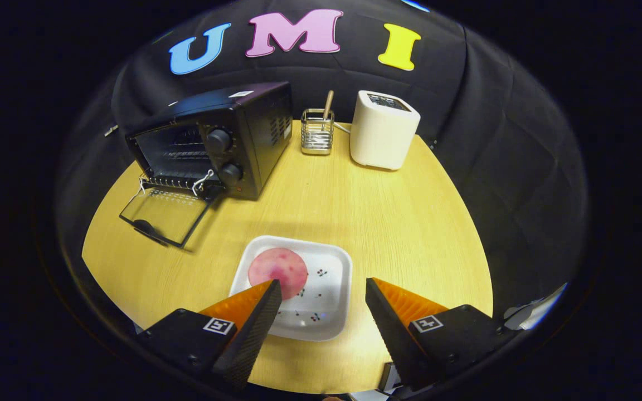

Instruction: Open the toaster oven, put the food inside, and close the toaster oven door.

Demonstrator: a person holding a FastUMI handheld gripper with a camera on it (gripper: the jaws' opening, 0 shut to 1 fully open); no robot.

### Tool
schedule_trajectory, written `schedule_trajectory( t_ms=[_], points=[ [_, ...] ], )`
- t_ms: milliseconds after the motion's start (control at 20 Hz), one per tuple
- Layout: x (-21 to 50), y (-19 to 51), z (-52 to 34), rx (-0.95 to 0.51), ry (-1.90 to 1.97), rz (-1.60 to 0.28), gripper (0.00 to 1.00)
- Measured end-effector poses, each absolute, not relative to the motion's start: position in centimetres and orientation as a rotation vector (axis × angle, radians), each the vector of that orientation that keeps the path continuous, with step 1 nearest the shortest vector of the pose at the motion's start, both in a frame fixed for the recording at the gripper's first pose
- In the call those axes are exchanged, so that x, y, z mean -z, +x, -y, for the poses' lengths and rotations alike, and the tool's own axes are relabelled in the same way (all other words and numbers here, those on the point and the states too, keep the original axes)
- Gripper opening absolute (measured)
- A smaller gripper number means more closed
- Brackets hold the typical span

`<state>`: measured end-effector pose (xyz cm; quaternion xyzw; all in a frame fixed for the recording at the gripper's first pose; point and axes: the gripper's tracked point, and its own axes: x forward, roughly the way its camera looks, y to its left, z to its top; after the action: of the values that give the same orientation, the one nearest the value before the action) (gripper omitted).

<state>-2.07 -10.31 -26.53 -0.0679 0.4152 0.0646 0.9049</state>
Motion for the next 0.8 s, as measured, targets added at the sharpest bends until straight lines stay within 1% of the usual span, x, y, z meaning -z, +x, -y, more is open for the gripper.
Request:
schedule_trajectory(
  t_ms=[650,750,800],
  points=[
    [32.9,-2.7,13.1,-0.177,-0.017,-1.089,0.99],
    [33.8,-2.7,12.5,-0.187,-0.001,-1.119,0.92],
    [34.1,-3.0,12.5,-0.183,-0.01,-1.142,0.84]
  ],
)
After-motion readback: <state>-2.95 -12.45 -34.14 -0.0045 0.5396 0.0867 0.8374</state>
